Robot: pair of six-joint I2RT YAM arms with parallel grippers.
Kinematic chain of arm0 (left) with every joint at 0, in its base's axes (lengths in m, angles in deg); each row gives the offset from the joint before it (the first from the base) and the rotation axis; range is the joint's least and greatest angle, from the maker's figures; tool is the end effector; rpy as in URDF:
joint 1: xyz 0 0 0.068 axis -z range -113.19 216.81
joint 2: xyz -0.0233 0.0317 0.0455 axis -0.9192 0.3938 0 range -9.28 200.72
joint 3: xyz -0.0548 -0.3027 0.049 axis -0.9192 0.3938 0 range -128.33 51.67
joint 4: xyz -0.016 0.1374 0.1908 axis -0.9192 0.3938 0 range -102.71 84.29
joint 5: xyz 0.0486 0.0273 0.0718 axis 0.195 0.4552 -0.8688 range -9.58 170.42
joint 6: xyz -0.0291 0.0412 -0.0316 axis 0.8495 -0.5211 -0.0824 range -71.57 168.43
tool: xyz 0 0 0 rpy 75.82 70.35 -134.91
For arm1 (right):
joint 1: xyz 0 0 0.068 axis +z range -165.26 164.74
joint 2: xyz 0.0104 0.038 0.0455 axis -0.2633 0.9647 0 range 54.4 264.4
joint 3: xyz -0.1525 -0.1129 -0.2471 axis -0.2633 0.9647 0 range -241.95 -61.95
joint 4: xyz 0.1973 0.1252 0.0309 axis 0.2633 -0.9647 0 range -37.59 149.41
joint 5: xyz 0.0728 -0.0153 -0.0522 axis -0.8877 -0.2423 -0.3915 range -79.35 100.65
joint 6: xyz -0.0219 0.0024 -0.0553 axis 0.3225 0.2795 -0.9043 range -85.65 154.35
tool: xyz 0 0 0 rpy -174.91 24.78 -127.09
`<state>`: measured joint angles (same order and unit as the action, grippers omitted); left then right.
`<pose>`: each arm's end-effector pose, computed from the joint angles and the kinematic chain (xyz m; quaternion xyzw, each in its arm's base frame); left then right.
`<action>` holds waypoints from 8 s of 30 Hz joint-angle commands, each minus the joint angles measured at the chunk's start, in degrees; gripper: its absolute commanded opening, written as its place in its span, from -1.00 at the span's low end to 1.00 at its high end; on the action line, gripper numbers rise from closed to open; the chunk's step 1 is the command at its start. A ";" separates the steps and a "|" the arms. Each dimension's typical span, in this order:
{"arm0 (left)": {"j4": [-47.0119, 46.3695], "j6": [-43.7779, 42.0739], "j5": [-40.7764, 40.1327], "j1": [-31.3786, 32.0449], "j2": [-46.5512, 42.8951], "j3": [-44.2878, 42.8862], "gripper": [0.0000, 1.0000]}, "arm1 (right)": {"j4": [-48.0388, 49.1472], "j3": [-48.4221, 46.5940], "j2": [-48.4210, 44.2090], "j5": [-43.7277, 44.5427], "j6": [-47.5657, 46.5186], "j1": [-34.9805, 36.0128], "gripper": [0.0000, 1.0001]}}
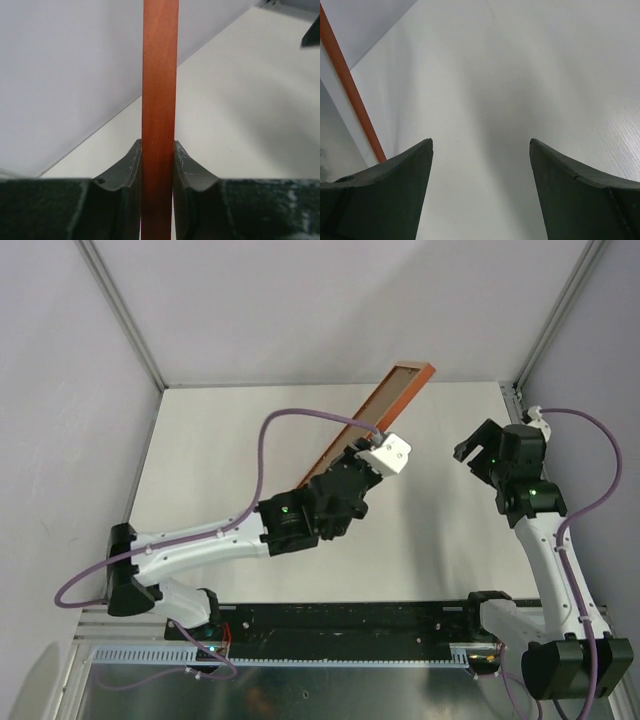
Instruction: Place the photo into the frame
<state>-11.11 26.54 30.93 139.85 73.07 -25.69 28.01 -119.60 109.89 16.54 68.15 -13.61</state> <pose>0.1200 -0.2800 0.4437 0.3113 0.6636 0.0211 0.6799 0.1652 0.0004 0.3747 0.2635 0.8206 0.1116 0.4946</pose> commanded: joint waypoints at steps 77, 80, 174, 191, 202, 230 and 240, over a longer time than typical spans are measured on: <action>-31.14 63.25 87.02 -70.58 27.51 27.37 0.10 | 27.10 17.56 23.41 -11.90 1.78 15.75 0.71; -31.14 63.00 87.01 -70.57 27.86 27.60 0.29 | 27.45 17.63 23.79 -12.02 1.95 16.09 0.71; 7.52 68.54 41.10 -27.50 5.75 33.67 -1.00 | 6.25 -37.37 71.43 -2.19 -3.64 18.18 -1.00; 10.68 62.62 44.75 -42.36 -10.89 34.32 -1.00 | 6.50 -24.20 47.46 3.79 0.20 13.86 -1.00; 8.89 56.96 53.83 -62.79 12.13 8.01 -1.00 | 5.32 6.94 17.60 3.62 6.45 17.30 -1.00; 6.18 48.81 66.46 -68.99 43.62 -11.43 -1.00 | 18.36 37.13 5.54 -1.39 21.62 25.87 -1.00; 6.08 50.87 66.20 -68.68 39.73 -3.06 -1.00 | 27.99 37.17 15.08 -4.38 20.35 20.74 -1.00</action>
<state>-6.78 76.99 97.16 71.13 115.60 -32.90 53.28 -83.43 120.64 12.47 89.05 9.40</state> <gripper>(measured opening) 0.003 0.008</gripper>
